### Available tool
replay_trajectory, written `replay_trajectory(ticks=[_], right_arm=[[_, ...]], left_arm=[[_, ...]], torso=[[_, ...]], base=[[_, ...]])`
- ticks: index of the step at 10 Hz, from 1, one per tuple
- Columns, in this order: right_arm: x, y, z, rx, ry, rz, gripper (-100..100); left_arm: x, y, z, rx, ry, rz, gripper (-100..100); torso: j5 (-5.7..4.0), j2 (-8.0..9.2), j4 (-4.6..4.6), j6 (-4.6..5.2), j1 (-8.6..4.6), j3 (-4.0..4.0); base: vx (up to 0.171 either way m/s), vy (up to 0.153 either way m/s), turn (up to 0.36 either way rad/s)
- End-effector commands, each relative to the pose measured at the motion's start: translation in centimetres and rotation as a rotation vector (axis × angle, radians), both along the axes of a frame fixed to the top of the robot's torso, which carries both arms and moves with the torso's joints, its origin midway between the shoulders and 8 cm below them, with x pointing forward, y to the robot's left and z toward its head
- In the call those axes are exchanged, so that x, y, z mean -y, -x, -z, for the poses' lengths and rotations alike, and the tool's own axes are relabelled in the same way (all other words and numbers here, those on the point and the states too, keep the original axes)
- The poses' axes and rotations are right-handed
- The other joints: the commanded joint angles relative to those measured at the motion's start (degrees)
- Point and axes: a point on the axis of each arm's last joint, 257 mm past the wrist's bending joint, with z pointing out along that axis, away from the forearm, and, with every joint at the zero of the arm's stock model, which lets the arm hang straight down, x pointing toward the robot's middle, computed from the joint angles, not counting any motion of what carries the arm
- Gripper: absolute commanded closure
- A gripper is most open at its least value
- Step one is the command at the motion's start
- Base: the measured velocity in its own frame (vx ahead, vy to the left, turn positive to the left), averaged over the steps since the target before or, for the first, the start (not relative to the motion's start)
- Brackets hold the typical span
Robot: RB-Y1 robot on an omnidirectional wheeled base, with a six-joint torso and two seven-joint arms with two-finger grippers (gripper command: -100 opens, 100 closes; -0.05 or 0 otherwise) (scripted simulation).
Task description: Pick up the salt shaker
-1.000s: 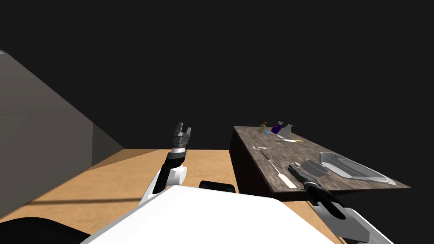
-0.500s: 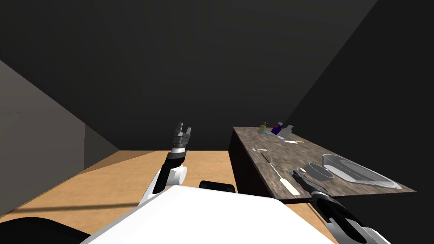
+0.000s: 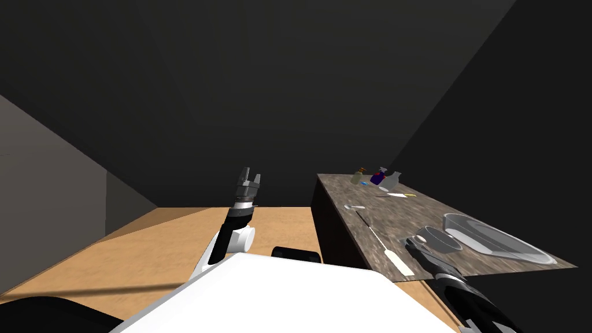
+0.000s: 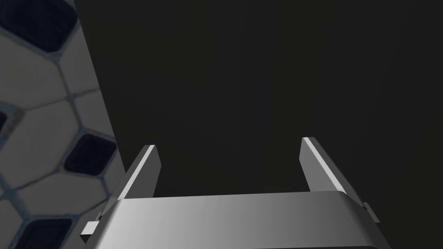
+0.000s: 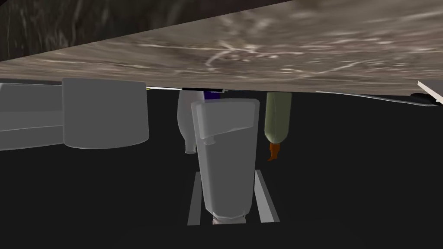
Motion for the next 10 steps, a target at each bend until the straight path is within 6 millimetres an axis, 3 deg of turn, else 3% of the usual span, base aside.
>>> replay_trajectory(ticks=[1, 2, 4, 5, 8, 9, 10], right_arm=[[-0.2, 1.6, -0.3, -0.011, 0.004, 0.015, 100], [-0.4, 2.3, -0.5, -0.02, 0.01, 0.008, 100], [-1.4, 0.8, -2.2, 0.015, 0.021, -0.023, 100], [-0.9, 3.2, -2.1, 0.001, 0.025, 0.022, 100], [-2.2, 3.0, -3.9, 0.016, 0.043, -0.015, 100], [-1.7, 3.3, -3.4, 0.007, 0.039, -0.004, 100], [-1.8, 3.2, -3.5, 0.01, 0.04, -0.007, 0]], left_arm=[[0.0, 0.0, 0.0, 0.0, 0.0, 0.0, 0], [0.0, 0.0, 0.0, 0.0, 0.0, 0.0, 0], [0.0, 0.0, 0.0, 0.0, 0.0, 0.0, 0], [0.0, 0.0, 0.0, 0.0, 0.0, 0.0, 0], [0.0, 0.0, 0.0, 0.0, 0.0, 0.0, 0], [0.0, 0.0, 0.0, 0.0, 0.0, 0.0, 0], [0.0, 0.0, 0.0, 0.0, 0.0, 0.0, 0]], torso=[[0.0, 0.0, 0.0, 0.0, 0.0, 0.0], [-0.01, -0.01, -0.01, -0.02, -0.01, -0.01], [0.06, 0.17, 0.06, -0.11, 0.14, 0.1], [0.05, 0.2, 0.06, -0.12, 0.19, 0.12], [0.03, 0.05, 0.02, -0.09, 0.08, 0.03], [0.04, 0.14, 0.05, -0.11, 0.15, 0.08], [0.03, 0.19, 0.05, -0.09, 0.15, 0.11]], base=[[0.082, -0.037, -0.031], [0.037, -0.019, -0.005], [-0.003, 0.001, 0.004], [0.073, -0.025, -0.016], [0.048, -0.02, -0.013], [0.0, 0.0, 0.0], [0.0, 0.0, 0.0]])
